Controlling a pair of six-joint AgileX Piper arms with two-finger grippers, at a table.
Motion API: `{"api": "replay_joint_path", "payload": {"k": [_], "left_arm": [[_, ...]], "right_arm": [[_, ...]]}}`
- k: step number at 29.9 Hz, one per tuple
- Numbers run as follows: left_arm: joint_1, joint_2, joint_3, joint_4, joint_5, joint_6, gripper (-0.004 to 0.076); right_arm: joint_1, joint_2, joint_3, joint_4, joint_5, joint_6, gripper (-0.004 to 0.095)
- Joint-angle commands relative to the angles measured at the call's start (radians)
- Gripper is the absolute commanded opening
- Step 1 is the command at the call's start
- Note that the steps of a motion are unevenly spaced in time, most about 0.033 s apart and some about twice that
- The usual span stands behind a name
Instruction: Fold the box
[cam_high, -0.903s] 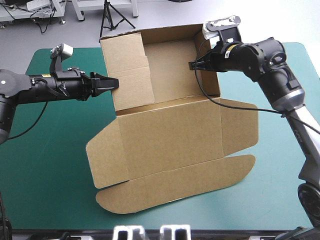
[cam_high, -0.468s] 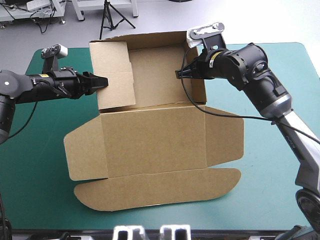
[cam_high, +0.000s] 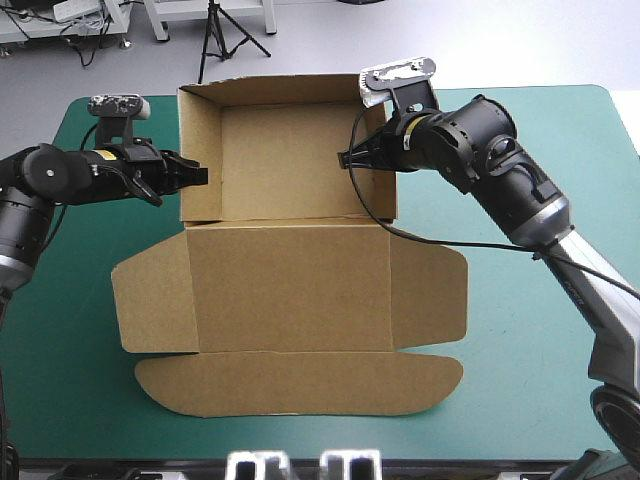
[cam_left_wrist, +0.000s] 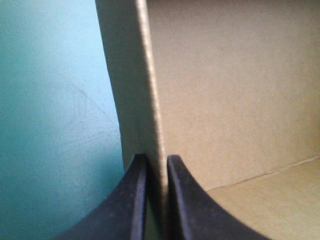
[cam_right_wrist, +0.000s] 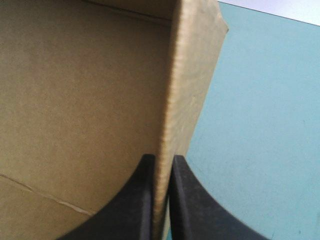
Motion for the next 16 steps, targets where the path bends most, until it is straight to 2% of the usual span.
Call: {"api": "replay_joint_path", "payload": {"k": [1,8,12,16], "left_arm": [[-0.09,-0.032,-0.033,-0.089,-0.02,-0.013,-0.0009],[-0.26,-0.032,-0.033,0.256,0.037,-0.262,-0.0009],[-0.305,-0.018,-0.033,0.332,0.048,-0.355,-0.0009],[-0.305,0.042,-0.033,0.326,0.044,-0.372,-0.0009]], "right_arm": [[0.031,-0.042,-0.029,0.101,-0.037,-0.004,-0.0011],[0.017,-0.04,-0.029,-0.025,0.077,0.079,-0.0013],[-0.056,-0.02,-0.029,-0.003,0.125,0.084,-0.0013],[-0.151,0.019,-0.029,0.119,0.157,0.025,-0.0013]]}}
